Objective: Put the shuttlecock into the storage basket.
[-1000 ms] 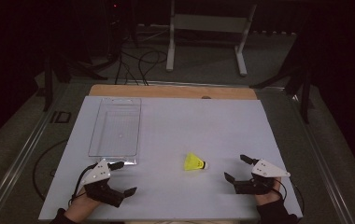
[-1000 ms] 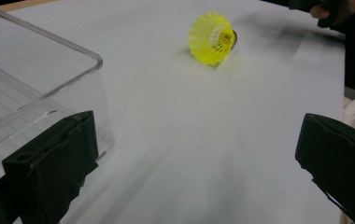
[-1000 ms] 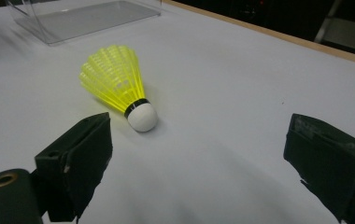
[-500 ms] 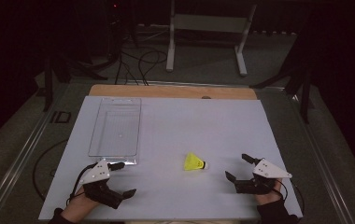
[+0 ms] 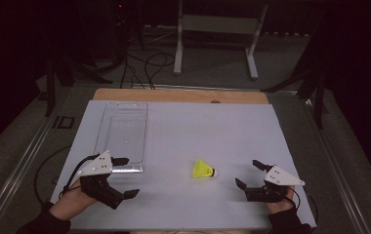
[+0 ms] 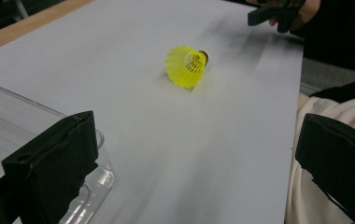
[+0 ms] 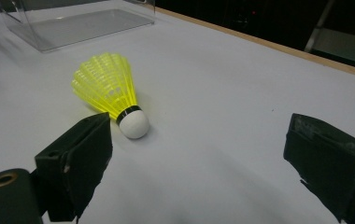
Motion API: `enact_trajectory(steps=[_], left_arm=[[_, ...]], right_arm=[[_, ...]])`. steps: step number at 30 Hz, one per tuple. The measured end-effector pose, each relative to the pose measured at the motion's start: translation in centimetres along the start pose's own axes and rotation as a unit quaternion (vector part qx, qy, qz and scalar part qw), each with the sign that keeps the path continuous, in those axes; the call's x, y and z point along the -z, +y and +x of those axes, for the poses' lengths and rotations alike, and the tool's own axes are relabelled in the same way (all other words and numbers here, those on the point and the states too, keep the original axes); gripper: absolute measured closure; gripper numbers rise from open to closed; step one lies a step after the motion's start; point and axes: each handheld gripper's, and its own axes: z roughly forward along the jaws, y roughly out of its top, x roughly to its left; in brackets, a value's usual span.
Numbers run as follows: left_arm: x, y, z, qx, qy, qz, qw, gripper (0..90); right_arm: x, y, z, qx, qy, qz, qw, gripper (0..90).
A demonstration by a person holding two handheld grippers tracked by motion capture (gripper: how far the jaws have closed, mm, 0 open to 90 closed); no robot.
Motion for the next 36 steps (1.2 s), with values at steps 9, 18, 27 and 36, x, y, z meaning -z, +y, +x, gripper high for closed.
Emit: enact_trajectory(steps=[9, 18, 27, 36], left_arm=[[-0.8, 2.8, 0.7, -0.016, -0.002, 0.047, 0.9988, 0.0], [-1.7, 4.8, 1.2, -0.02, -0.024, 0.083, 0.996, 0.0], [-3.5, 5.9, 0.7, -0.054, -0.045, 0.157, 0.9851, 0.0], [-5.5, 6.7, 0.4, -0.078, -0.071, 0.203, 0.9734, 0.0]], right_arm=[[0.0, 0.0, -0.1, -0.004, 0.001, 0.002, 1.0, 8.0], [0.0, 0.0, -0.1, -0.003, 0.003, 0.002, 1.0, 8.0], [-0.1, 0.0, -0.1, -0.003, 0.006, 0.004, 1.0, 8.0], [-0.1, 0.0, 0.0, -0.005, 0.007, 0.005, 0.9999, 8.0]])
